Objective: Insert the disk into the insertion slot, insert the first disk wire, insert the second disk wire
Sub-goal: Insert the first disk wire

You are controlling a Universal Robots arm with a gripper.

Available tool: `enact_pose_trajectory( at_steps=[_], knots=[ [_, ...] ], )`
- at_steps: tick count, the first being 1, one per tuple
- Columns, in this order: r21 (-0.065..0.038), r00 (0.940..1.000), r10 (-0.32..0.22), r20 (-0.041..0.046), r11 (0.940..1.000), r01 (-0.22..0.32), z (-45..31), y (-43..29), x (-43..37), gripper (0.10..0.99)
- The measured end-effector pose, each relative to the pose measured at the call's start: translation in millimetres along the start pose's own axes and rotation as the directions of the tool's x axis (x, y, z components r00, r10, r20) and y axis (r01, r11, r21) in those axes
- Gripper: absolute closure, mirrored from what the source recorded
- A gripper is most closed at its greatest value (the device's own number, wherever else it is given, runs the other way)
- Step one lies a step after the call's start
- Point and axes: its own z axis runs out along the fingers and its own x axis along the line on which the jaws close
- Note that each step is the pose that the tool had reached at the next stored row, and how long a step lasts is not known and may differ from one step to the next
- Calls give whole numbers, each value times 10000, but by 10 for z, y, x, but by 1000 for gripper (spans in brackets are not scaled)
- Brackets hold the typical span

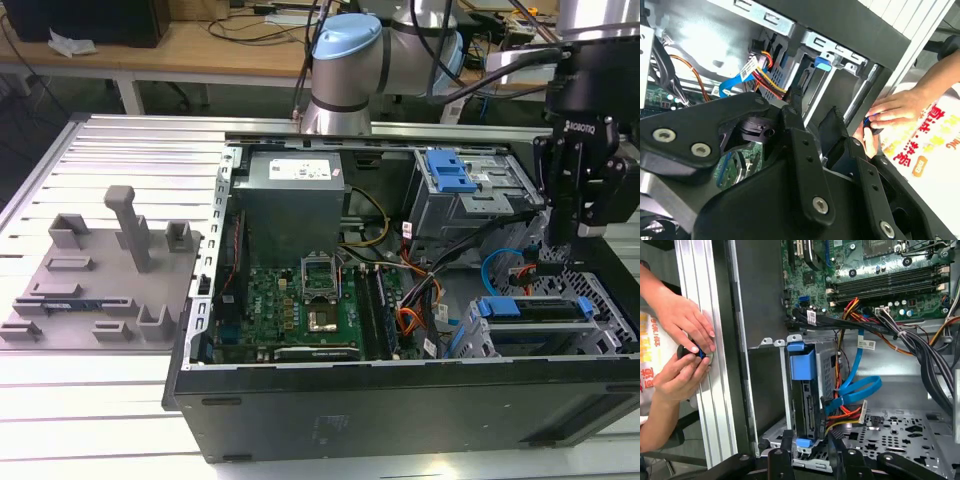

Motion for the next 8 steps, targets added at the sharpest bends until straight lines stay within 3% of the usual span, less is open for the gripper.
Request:
enact_pose_trajectory(
  at_steps=[2,4,8],
  knots=[
    [22,10000,-45,2,10000,45,44,17,-21,678],
    [120,9997,-255,14,9996,255,87,23,-41,678],
    [105,9997,-250,8,9996,250,102,27,-47,678]
  ],
)
